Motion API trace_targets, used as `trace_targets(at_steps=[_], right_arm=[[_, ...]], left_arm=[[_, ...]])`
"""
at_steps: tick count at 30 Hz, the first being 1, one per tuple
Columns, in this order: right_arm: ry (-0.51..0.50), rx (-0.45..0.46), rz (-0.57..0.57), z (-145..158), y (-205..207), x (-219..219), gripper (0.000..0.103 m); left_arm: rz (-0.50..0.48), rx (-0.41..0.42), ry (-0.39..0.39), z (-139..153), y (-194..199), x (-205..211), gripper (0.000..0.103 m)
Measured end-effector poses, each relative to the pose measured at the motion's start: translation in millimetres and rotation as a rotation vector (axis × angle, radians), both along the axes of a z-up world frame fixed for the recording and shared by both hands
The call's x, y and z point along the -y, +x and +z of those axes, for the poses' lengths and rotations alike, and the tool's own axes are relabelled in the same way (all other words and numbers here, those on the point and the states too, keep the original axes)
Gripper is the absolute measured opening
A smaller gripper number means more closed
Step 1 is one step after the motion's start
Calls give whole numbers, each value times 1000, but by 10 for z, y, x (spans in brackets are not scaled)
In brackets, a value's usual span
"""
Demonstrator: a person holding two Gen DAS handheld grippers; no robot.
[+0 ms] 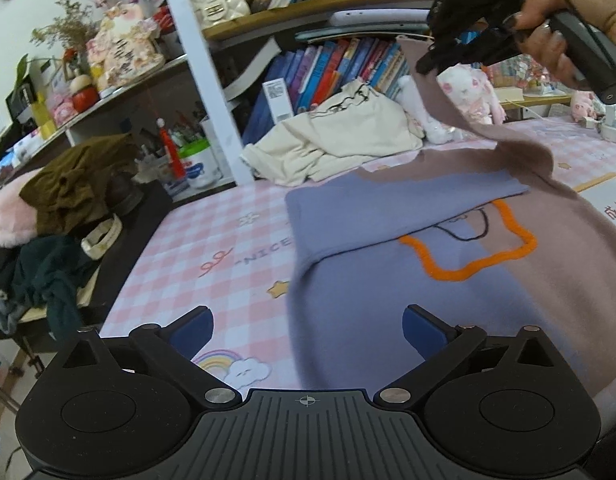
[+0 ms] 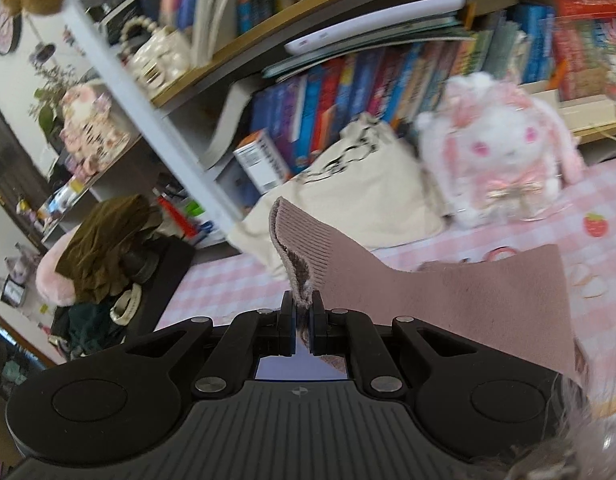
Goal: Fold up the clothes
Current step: 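Lift the mauve sleeve with the right gripper and fold it over the lavender sleeve, then open the right gripper to release the folded mauve sleeve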
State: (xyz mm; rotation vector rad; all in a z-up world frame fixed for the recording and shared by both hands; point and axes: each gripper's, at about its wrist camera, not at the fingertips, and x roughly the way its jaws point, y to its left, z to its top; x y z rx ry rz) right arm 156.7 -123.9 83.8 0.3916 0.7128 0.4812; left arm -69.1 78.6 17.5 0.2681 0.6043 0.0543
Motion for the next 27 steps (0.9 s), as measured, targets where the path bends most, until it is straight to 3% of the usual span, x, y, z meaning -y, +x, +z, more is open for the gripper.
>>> trace_targets(at_steps=[6,12,19,22,25,27], right_arm=[[-21,-25,19,-103,29,-379,6],[-37,-61,11,-245,70,-500,6],[-50,-103,35,-398,108,-615,7],[-52,-121,51,-440,119,-664,12],[-32,-118,57,-439,89,-673,24],[-31,-109,59,-420,55,-654,26]], left_arm=[[-78,-25,-4,-44,97,-35,102],[-197,-9,62,-71,172,147,102],[-159,-14,54,-79,160,25,102],[-144,-12,57,-71,140,-12,102],[-132,-13,55,-72,129,-40,102],[-125,-14,52,-76,132,-48,102]])
